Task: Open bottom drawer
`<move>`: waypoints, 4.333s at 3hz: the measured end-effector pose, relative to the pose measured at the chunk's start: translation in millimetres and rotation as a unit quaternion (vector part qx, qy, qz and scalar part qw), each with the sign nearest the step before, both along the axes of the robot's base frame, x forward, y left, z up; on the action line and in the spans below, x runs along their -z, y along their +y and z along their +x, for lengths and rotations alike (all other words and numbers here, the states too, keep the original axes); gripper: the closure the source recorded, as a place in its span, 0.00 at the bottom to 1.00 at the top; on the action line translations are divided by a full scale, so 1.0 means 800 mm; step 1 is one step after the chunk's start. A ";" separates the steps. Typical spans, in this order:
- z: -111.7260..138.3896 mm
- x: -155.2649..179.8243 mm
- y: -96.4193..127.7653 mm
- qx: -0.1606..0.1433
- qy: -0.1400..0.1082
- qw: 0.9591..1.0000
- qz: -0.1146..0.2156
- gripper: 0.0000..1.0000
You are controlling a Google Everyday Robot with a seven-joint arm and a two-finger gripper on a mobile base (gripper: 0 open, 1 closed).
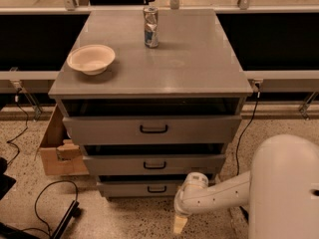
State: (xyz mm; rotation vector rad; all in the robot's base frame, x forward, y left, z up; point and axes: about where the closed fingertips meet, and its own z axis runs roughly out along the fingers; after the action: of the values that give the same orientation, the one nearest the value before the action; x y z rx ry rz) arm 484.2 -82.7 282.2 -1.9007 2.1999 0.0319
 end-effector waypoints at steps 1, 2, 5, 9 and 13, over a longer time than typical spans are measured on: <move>0.032 0.033 0.007 0.005 -0.010 1.000 0.014 0.00; 0.065 0.057 0.009 0.001 -0.016 1.000 0.006 0.00; 0.133 0.111 0.026 -0.013 -0.011 1.000 -0.014 0.00; 0.114 0.132 0.024 -0.011 0.031 0.999 -0.021 0.40; 0.112 0.130 0.025 -0.011 0.032 0.999 -0.021 0.24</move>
Offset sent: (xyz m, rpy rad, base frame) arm 0.0943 0.0092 -0.0677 -0.0198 -0.0490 0.0201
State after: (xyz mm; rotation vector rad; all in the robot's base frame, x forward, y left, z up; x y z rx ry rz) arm 573.4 -63.0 178.2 -1.9739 2.2379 0.0512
